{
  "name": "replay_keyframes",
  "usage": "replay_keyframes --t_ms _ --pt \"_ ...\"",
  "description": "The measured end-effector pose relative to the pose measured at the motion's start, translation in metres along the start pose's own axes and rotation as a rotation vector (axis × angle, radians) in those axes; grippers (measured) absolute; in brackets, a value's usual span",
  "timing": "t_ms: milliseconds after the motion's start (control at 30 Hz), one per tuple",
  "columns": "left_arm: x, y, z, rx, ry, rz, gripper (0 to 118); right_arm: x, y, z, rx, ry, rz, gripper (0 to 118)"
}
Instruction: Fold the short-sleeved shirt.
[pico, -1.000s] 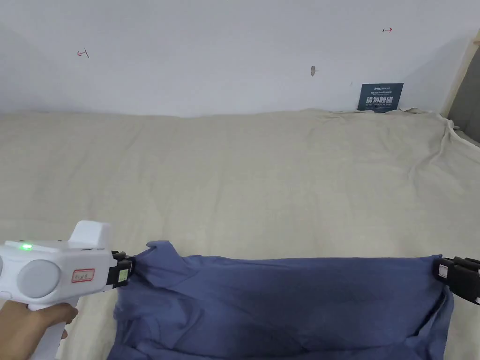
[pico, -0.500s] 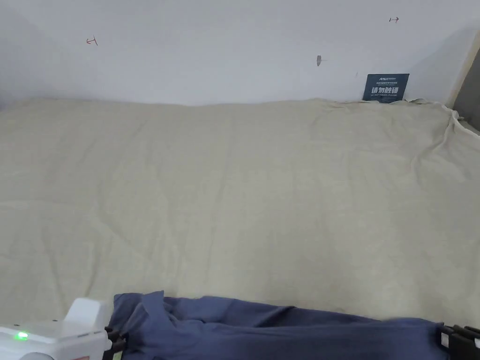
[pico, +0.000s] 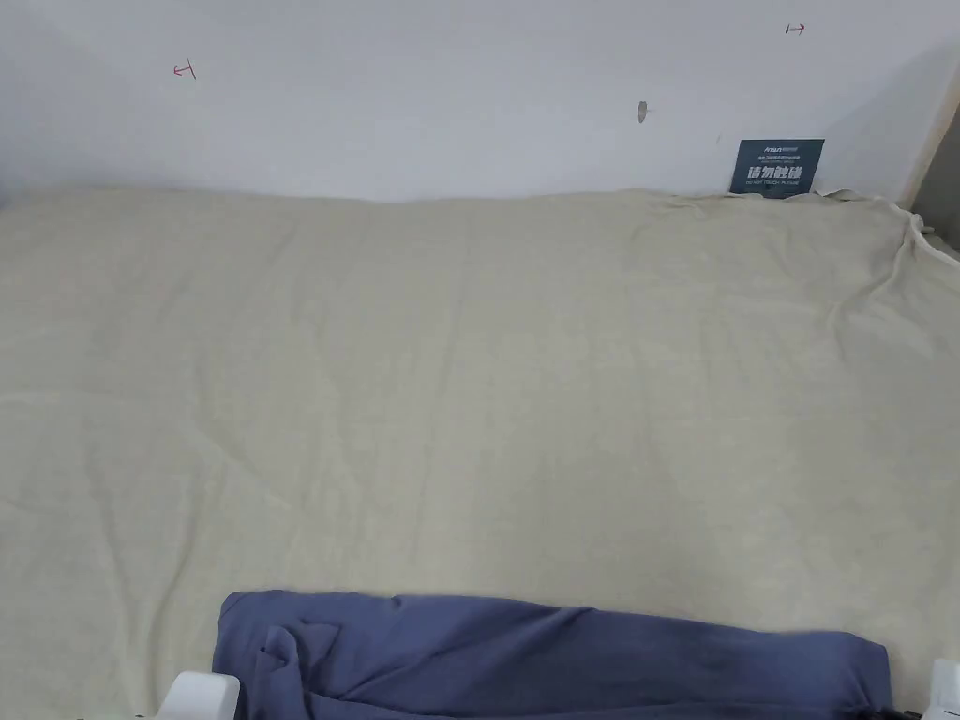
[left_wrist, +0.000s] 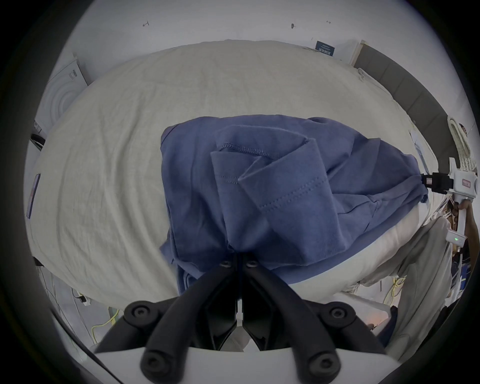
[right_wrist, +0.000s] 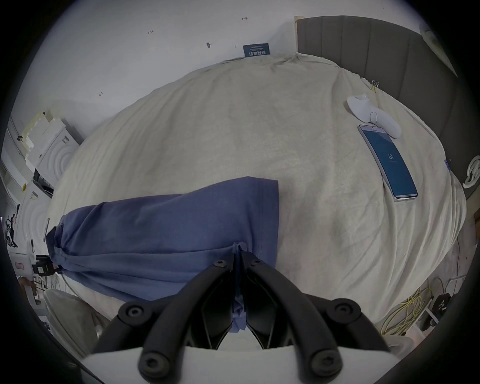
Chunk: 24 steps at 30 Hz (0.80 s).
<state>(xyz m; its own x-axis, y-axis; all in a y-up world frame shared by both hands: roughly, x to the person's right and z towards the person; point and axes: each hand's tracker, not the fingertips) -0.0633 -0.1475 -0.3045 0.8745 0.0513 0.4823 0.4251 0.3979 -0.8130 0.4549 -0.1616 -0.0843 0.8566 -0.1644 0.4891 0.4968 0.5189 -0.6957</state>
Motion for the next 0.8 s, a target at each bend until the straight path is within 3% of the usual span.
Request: replay_keyframes --t_ms 133,200,233,333,367,600,800 --pt "-0.002 0.002 0.01 0.021 -0.013 0.031 1 -0.003 0.002 0.01 0.019 -0.005 -0.012 6" --pt "-0.002 0.005 0.018 0.034 -0.021 0.057 18 -0.005 0.005 0.021 0.04 0.001 -0.01 10" --pt "-0.002 0.007 0.024 0.043 -0.02 0.072 37 -0.006 0.008 0.027 0.062 0.01 -0.01 24" --pt "-0.002 0.015 0.043 0.109 -0.005 0.11 103 -0.012 0.019 0.048 0.143 0.032 -0.019 82" --pt "-0.002 0.018 0.05 0.14 -0.002 0.124 113 -0.014 0.023 0.053 0.169 0.041 -0.017 90" --pt "-0.003 0.054 0.101 0.394 0.026 0.134 116 -0.041 0.055 0.092 0.341 0.073 0.001 93" --pt "-0.003 0.075 0.104 0.519 0.089 0.139 114 -0.066 0.067 0.105 0.461 0.041 0.048 93"
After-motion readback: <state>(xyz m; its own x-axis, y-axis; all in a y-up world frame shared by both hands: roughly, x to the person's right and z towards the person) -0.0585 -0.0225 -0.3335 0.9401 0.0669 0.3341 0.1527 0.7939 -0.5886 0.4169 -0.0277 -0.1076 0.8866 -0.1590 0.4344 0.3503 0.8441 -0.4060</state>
